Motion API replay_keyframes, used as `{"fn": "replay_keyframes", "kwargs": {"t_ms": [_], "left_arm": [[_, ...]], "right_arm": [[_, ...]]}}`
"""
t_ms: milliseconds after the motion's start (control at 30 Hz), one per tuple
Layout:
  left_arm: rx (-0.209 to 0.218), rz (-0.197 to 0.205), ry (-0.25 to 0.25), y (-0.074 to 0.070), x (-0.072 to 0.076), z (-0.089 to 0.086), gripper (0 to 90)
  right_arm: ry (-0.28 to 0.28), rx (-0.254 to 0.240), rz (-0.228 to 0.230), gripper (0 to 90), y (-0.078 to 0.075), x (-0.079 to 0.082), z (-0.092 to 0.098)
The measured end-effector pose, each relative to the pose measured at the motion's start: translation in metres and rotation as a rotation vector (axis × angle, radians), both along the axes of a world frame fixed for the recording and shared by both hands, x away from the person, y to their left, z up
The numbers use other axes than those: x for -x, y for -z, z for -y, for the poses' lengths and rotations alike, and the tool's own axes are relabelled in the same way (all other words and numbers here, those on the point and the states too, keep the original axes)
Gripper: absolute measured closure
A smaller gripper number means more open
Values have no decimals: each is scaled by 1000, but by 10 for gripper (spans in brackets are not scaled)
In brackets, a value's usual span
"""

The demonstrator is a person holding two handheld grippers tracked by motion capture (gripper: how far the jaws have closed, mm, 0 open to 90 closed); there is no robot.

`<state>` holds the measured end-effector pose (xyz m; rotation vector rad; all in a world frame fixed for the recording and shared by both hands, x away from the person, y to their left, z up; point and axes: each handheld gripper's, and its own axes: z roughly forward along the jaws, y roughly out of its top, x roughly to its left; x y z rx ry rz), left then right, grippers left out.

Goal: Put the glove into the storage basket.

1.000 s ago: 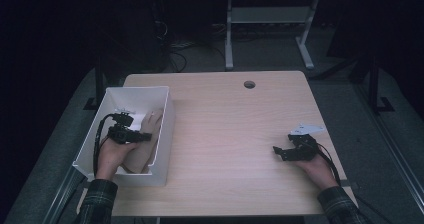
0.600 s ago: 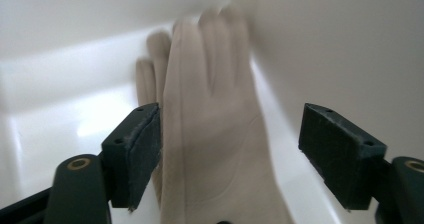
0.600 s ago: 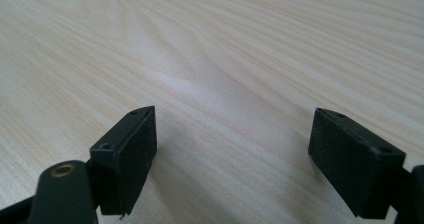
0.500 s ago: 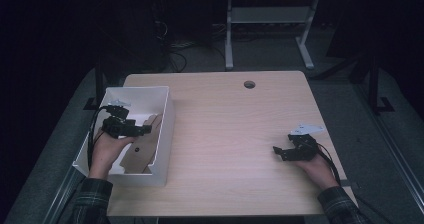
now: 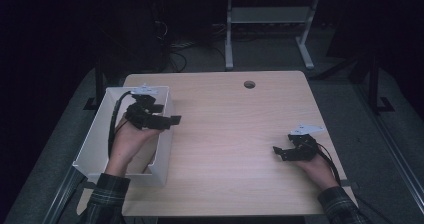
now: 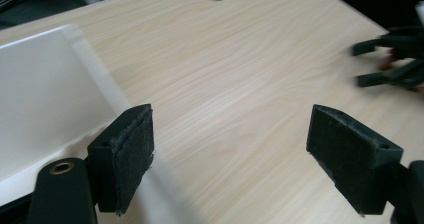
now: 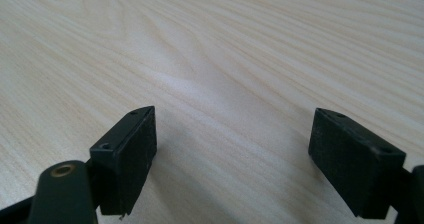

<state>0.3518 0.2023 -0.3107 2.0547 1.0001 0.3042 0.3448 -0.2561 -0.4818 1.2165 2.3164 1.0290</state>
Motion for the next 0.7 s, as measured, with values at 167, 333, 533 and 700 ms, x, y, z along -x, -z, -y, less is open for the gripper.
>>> {"fn": "replay_keyframes", "kwargs": {"t_ms": [167,333,533,700], "left_arm": [[10,3,57,6,5,33,187],[-8,-2,110,24,11,70,183],[-39,-30,145,55,14,94,183],[-59,-50,160,85,17,106,183]], "right_arm": [[-1,0,-2,186,0,0,0],[-3,-1,0,185,0,0,0],[-4,1,0,185,0,0,0],[-6,2,0,184,0,0,0]]}}
